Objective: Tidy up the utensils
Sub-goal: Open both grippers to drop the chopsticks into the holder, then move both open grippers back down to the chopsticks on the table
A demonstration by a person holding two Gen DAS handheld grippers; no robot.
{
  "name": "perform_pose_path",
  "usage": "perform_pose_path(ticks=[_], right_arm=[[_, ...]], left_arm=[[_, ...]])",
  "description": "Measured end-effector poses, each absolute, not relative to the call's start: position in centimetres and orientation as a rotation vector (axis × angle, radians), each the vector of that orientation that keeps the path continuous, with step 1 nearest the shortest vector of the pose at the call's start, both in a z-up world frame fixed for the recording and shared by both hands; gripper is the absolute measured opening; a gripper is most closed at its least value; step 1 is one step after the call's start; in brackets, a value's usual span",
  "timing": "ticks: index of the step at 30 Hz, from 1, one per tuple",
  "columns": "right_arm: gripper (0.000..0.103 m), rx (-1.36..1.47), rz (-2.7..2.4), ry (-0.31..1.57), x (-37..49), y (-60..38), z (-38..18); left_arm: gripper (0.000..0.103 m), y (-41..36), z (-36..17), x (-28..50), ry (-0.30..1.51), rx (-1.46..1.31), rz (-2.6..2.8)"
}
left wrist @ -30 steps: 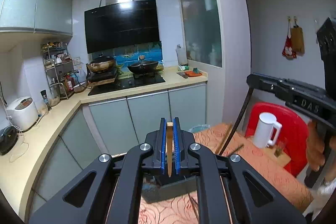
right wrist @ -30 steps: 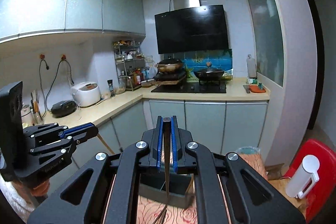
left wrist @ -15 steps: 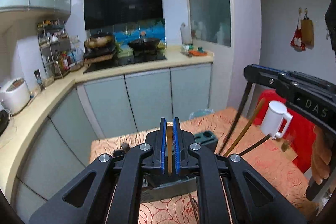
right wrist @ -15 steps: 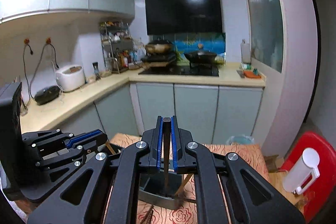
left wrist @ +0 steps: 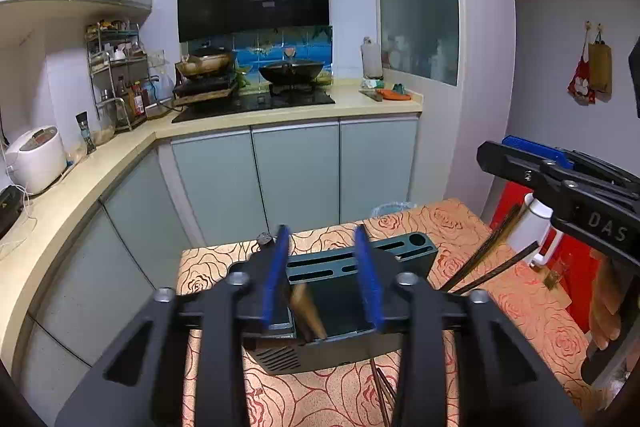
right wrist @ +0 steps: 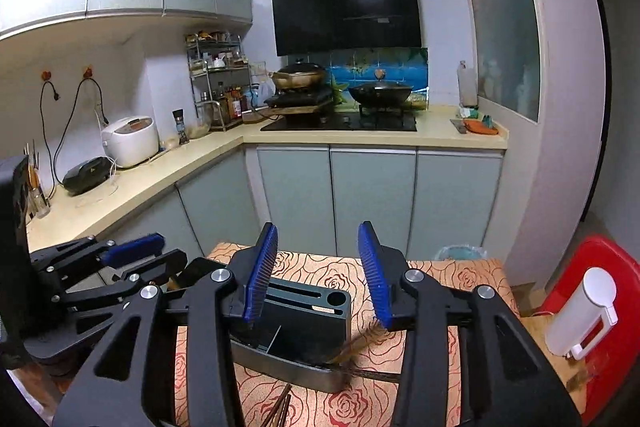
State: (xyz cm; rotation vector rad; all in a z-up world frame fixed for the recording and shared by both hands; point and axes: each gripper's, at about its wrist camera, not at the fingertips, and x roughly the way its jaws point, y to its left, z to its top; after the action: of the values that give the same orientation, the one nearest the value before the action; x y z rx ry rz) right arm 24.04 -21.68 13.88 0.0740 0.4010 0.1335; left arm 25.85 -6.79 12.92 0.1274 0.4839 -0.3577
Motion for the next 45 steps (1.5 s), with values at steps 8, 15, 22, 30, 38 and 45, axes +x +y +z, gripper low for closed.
perform_pose_path(ticks=[8, 15, 22, 30, 38, 45], right_arm=[[0.042, 0.072, 0.133, 0.364, 21.8, -22.2, 15.4], [0.042, 0.061, 0.14, 0.348, 18.1, -22.5, 15.1], [0.042, 0.071, 0.117, 0.391, 14.9, -23.0, 11.4], [0.052, 0.064, 0.076, 0.459, 12.2, -23.0, 5.8], [0.052, 0.063, 0.059, 0.546, 9.6, -22.6, 0.3], [0.052, 0.06, 0.076, 0.621, 7.5, -21.6, -3.7]], left_arm=[[0.076, -5.7, 14.8, 22.1, 0.401, 0.126, -0.344], [0.078, -4.6, 13.6, 19.0, 0.408, 0.12, -0.335], [0.078, -3.3, 9.8, 16.3, 0.452, 0.129, -0.306], [0.078, -1.9, 4.3, 14.1, 0.535, 0.14, -0.297], [0.078, -1.1, -0.4, 12.2, 0.625, 0.117, -0.28], [0.078, -1.9, -4.6, 9.5, 0.699, 0.141, -0.306]])
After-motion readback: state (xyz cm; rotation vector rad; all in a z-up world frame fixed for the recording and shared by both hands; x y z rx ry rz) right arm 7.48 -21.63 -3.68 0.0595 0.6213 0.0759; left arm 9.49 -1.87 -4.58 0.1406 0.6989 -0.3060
